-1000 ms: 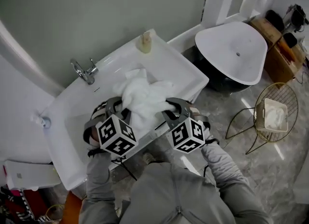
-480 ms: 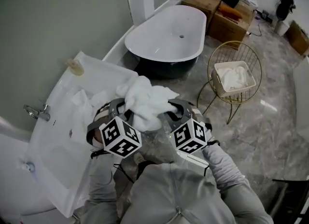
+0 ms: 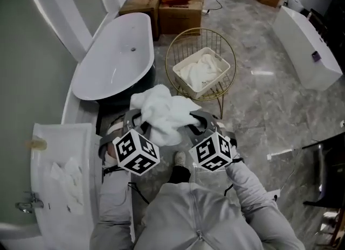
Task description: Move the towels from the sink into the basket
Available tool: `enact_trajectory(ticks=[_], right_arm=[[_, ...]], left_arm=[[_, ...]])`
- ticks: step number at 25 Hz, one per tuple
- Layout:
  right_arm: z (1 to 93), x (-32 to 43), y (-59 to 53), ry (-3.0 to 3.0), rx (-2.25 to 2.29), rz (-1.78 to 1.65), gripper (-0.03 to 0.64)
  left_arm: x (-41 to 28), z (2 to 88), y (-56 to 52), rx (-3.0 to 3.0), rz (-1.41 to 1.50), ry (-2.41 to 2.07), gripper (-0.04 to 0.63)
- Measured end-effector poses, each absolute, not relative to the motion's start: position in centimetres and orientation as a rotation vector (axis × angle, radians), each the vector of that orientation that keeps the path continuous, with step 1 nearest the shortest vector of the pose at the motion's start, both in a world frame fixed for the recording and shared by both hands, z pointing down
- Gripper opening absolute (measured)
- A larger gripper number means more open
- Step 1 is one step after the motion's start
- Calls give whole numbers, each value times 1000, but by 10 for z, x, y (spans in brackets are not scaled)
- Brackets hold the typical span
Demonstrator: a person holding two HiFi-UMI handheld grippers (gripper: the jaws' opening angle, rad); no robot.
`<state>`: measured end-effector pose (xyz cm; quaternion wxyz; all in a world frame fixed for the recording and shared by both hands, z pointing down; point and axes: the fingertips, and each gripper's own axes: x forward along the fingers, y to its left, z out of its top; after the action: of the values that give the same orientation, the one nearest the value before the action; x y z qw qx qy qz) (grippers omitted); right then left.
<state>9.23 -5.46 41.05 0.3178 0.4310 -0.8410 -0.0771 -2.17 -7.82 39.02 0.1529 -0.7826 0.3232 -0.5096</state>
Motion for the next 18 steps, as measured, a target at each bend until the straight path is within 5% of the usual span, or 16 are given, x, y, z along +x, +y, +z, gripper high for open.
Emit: enact_trajectory(ticks=[18], right_arm=[[437,242,-209,-1932,1478,54,87]], left_arm=[[138,430,-267,-2406,-1298,505,176]])
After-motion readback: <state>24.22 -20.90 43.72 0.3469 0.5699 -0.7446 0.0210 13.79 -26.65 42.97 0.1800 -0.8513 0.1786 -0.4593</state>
